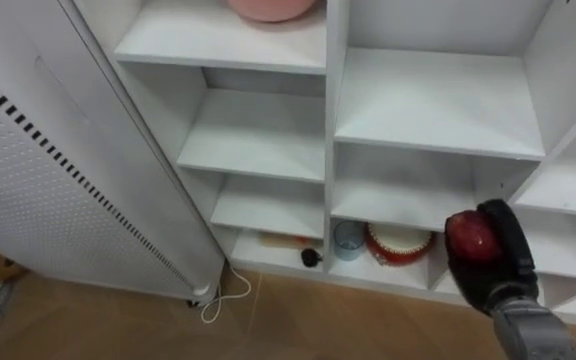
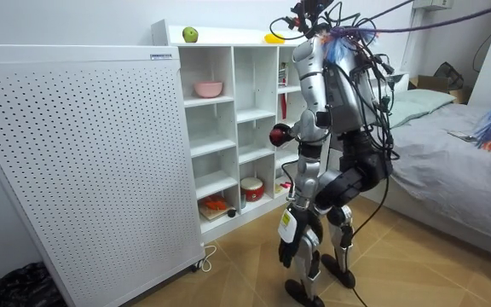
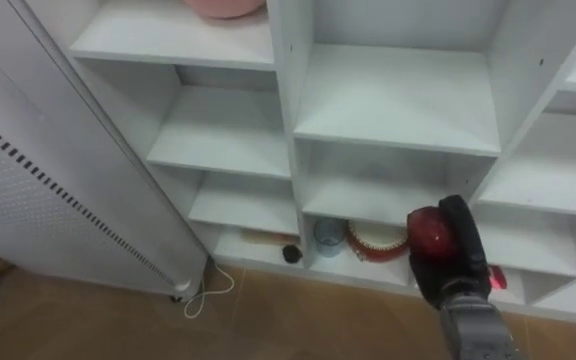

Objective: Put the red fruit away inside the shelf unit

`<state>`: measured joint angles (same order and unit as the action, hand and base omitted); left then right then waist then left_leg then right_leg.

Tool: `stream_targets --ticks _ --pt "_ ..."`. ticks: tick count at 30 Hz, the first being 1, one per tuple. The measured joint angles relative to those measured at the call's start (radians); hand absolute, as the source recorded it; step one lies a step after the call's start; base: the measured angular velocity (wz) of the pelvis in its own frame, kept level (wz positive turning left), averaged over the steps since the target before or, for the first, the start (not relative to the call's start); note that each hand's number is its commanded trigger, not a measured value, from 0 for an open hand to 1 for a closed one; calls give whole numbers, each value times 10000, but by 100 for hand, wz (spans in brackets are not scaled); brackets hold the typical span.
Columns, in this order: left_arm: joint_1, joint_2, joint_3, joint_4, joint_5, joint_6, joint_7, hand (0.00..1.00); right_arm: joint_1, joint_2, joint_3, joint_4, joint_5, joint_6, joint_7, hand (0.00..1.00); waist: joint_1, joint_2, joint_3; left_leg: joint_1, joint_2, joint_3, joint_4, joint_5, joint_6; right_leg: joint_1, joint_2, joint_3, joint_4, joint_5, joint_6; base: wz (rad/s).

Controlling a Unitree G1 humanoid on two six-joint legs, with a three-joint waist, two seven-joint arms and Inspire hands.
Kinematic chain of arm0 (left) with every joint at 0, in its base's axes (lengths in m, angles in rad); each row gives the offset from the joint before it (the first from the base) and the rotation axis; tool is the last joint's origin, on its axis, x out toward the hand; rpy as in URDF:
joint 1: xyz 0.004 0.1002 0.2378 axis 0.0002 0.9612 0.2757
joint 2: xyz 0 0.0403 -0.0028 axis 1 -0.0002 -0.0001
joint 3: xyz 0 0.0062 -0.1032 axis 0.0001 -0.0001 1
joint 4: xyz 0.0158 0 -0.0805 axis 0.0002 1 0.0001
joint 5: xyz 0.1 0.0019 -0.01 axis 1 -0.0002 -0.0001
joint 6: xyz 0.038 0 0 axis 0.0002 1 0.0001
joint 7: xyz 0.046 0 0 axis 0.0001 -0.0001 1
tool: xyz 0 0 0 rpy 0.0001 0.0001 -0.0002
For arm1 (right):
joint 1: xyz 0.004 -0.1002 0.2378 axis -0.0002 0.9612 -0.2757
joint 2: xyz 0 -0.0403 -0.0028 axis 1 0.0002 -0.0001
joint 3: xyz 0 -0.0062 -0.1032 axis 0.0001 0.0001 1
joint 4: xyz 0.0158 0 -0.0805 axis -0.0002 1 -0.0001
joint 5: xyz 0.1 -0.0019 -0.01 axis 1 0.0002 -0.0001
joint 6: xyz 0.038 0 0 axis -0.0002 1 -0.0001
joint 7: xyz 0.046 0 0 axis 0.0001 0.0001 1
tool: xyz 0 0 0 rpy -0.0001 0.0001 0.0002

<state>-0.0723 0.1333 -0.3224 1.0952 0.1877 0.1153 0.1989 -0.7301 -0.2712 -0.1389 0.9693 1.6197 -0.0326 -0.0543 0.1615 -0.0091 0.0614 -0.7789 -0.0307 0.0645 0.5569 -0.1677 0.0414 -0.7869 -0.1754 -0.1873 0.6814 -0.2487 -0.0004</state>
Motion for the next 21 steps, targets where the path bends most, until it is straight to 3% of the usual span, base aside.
stream_targets --ticks 3,5,11,21 --pt "1 -12 -162 -173 -16 9 -108 0 -272 -191 -1 -1 149 6 -147 100 148 157 -8 -161 -8 117 171 -15 13 -254 -92 3 283 -14 -24 -7" --pt "27 5 -166 -174 -14 9 -109 0 -572 -299 -29 -3 293 3 -304 100 155 282 -52 -346 -31 143 354 -47 20 -424 -204 -60 545 -113 -159 2" --pt "331 27 -200 -495 -12 89 -105 0 -769 -639 -238 -1 296 -107 -485 100 392 345 -90 -484 9 205 475 -58 5 -589 -312 -76 702 -269 -220 5" --pt "733 82 -535 -1116 -21 183 -206 0 -922 -677 -183 -3 239 -139 -1190 100 377 349 -107 -884 33 432 856 -61 10 -1072 -346 23 1146 -351 -271 1"
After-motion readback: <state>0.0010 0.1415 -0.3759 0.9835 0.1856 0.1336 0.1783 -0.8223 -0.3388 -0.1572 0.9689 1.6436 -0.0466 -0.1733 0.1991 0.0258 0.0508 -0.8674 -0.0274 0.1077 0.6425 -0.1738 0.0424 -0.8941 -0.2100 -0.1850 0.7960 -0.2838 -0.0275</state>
